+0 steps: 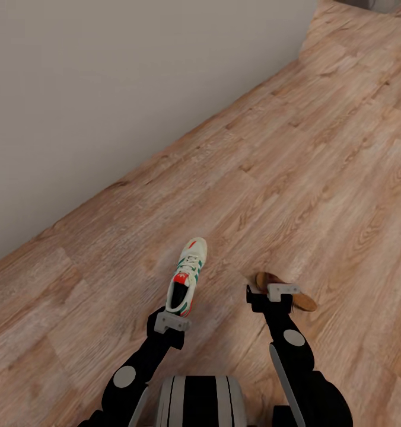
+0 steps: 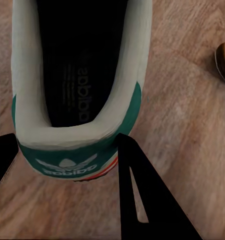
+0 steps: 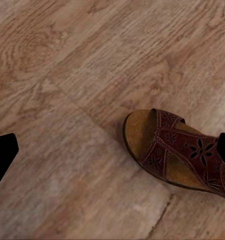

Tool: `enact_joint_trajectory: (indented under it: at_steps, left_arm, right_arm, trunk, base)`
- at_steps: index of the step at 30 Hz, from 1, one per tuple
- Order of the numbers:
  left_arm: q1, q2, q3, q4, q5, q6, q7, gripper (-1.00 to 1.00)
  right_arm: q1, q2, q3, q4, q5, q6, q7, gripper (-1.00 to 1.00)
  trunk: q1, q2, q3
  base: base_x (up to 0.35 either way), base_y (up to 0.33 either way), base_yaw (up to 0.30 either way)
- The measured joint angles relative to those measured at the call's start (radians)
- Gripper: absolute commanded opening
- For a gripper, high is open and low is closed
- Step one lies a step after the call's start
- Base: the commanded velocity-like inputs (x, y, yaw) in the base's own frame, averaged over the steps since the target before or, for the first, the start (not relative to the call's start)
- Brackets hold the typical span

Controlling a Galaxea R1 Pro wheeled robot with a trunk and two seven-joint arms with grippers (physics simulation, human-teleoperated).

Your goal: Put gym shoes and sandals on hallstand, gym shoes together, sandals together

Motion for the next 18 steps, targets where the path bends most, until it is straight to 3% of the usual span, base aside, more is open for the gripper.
enact_joint_trajectory:
  at_steps: [9, 18]
  left_arm:
    - [0.0, 0.0, 0.0, 0.0, 0.0, 0.0, 0.0, -1.0]
    - [-0.001, 0.0, -0.02, 0.0, 0.0, -0.001, 0.0, -1.0]
  right_arm:
    - [0.0, 0.0, 0.0, 0.0, 0.0, 0.0, 0.0, 1.0]
    - [0.0, 0.0, 0.0, 0.0, 0.0, 0.0, 0.0, 1.0]
  trunk:
    - [0.0, 0.0, -0.005]
    - [0.0, 0.0, -0.009]
  base:
    - [0.0, -0.059, 0.289]
    - [0.0, -0.246, 0.289]
